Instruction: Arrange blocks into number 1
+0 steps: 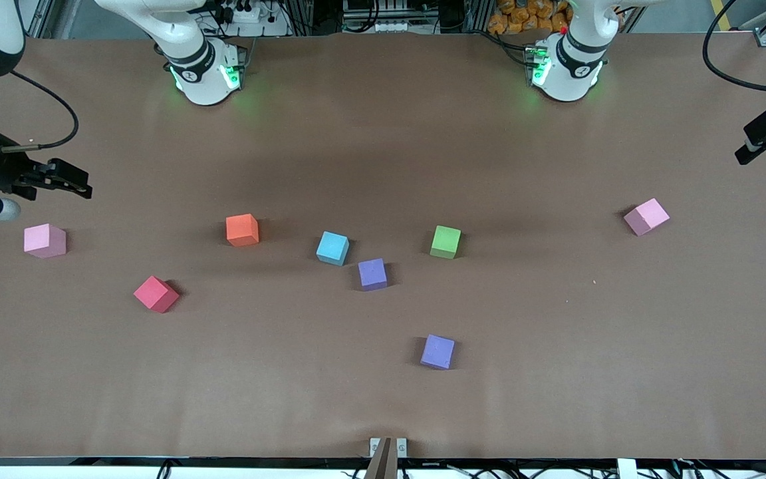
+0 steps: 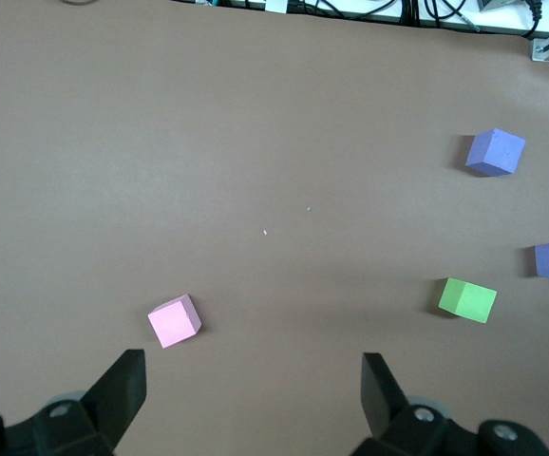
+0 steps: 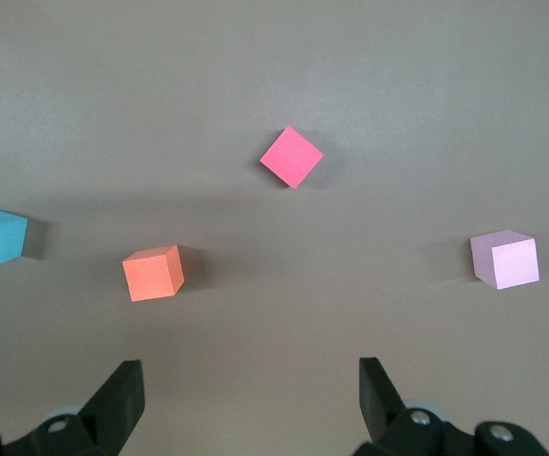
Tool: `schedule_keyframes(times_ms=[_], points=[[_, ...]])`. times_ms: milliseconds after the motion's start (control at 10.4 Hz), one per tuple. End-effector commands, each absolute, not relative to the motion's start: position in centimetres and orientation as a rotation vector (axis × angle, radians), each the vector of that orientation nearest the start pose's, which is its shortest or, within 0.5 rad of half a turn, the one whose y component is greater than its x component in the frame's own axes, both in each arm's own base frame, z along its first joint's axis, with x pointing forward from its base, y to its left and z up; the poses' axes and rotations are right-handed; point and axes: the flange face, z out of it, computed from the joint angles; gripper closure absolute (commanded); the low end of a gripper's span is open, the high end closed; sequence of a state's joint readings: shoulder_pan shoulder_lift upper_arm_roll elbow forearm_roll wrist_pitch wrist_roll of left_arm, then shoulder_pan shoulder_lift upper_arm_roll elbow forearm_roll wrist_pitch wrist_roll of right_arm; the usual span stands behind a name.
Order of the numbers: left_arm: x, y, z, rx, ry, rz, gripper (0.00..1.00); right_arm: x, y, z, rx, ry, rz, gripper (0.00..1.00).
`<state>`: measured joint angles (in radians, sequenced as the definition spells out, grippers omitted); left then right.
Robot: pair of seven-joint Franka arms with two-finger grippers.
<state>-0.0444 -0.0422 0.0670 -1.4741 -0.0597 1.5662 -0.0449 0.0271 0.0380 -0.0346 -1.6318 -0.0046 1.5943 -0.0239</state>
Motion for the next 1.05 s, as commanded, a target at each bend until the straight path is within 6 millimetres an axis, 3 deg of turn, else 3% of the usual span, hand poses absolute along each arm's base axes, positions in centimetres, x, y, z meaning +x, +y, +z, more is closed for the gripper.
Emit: schedule_keyframes(times_ms=[0,384,671,863,959], points=[[53.1,0.6,69.5,-3.176,-0.068,-0.170,0.00,56.2,0.0,58.0,-3.127,0.001,0.120,0.00],[53.4,0.2,69.0,-3.247,-0.059,-0.149,0.00,56.4,1.1,58.3,-3.129,0.023,0.120,0.00],[56.5,-5.9,63.6,-3.227,0.065,-0.002,0.00,56.7,1.2,58.1,-3.128,0.015,0.120,0.00],[57.7,-9.5,61.3,-3.217,0.135,0.017,0.00,56.8,1.2,58.1,-3.128,0.015,0.120,0.00],[58.6,-11.3,59.5,-3.215,0.091,0.043,0.00,56.9,1.2,58.0,-3.126,0.020,0.118,0.00]])
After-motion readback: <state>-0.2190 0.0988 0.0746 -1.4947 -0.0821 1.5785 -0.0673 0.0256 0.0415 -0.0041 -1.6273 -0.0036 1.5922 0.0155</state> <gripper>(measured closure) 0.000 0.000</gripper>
